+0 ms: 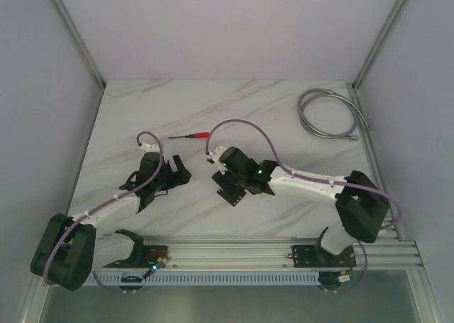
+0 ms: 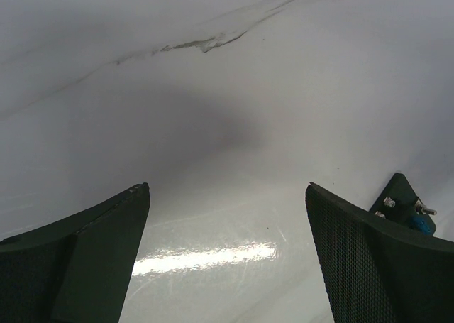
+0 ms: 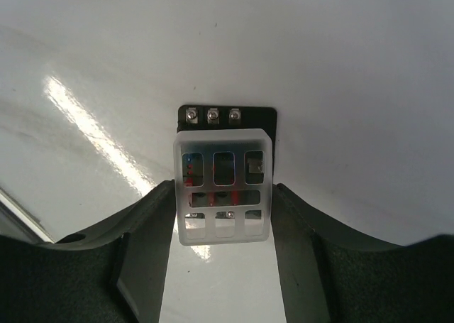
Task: Snap on the fuse box
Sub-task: Close the fuse box cover on the fuse box base.
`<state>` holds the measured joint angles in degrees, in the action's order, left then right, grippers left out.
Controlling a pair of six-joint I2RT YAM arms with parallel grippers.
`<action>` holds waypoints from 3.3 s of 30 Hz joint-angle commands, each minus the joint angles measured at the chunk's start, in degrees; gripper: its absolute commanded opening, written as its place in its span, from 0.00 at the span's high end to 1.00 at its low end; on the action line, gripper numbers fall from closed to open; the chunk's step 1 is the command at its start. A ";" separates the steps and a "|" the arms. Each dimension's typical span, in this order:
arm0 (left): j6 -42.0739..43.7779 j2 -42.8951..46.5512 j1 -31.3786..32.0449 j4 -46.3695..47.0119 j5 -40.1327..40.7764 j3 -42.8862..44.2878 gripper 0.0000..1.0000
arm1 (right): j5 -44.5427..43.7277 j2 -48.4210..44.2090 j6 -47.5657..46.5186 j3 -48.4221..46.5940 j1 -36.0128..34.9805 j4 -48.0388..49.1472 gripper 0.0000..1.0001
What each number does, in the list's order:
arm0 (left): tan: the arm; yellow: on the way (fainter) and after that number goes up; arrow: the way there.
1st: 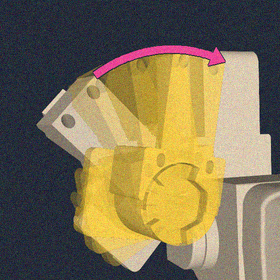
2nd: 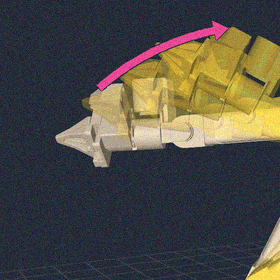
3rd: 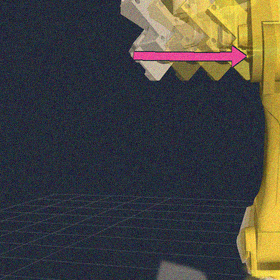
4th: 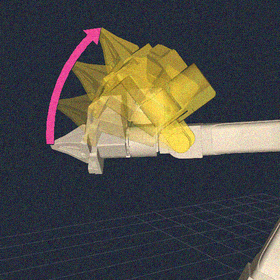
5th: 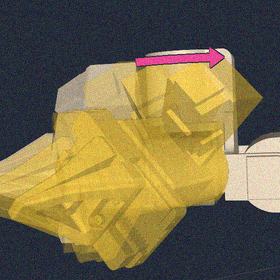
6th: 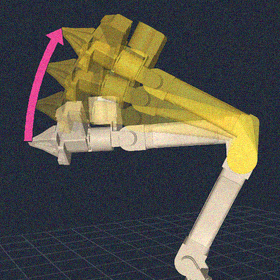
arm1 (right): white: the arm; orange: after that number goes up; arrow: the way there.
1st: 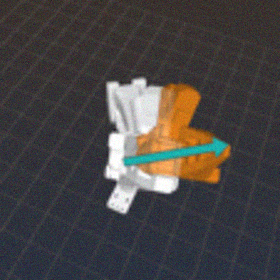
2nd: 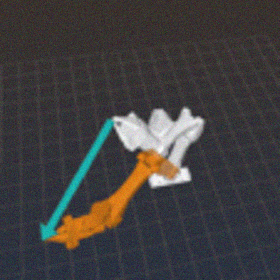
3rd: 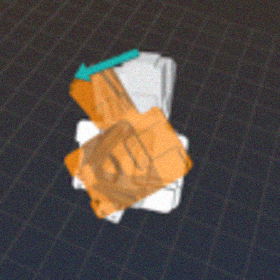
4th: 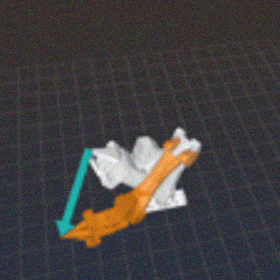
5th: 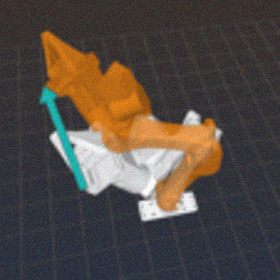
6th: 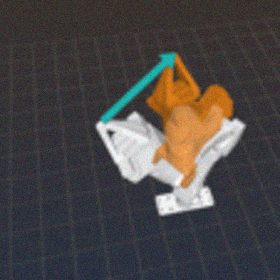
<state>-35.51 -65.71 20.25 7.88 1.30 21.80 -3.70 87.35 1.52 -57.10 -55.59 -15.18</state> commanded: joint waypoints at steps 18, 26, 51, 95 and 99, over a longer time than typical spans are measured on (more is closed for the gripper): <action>-0.43 0.57 -0.38 0.23 0.13 -0.53 0.00 | -2.50 6.61 1.38 0.58 -2.55 0.04 0.50; -0.43 0.16 -0.39 0.38 -0.07 -0.37 0.00 | -2.52 4.92 -1.53 0.85 -2.59 -2.01 0.47; -0.39 -0.33 -0.39 1.14 -2.27 -0.43 0.00 | -0.14 7.10 -0.34 -0.21 -2.58 0.42 0.34; -5.06 -8.18 15.58 7.99 -15.38 6.25 0.25 | 1.18 -7.20 23.25 9.09 4.94 4.67 0.50; -4.67 -11.13 17.30 8.03 -15.66 8.15 0.33 | 3.73 -9.59 29.73 14.47 5.14 9.07 0.52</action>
<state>-40.49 -74.52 36.27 14.44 -13.65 27.53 -1.28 78.98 23.14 -47.48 -50.59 -8.60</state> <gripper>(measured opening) 0.702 0.490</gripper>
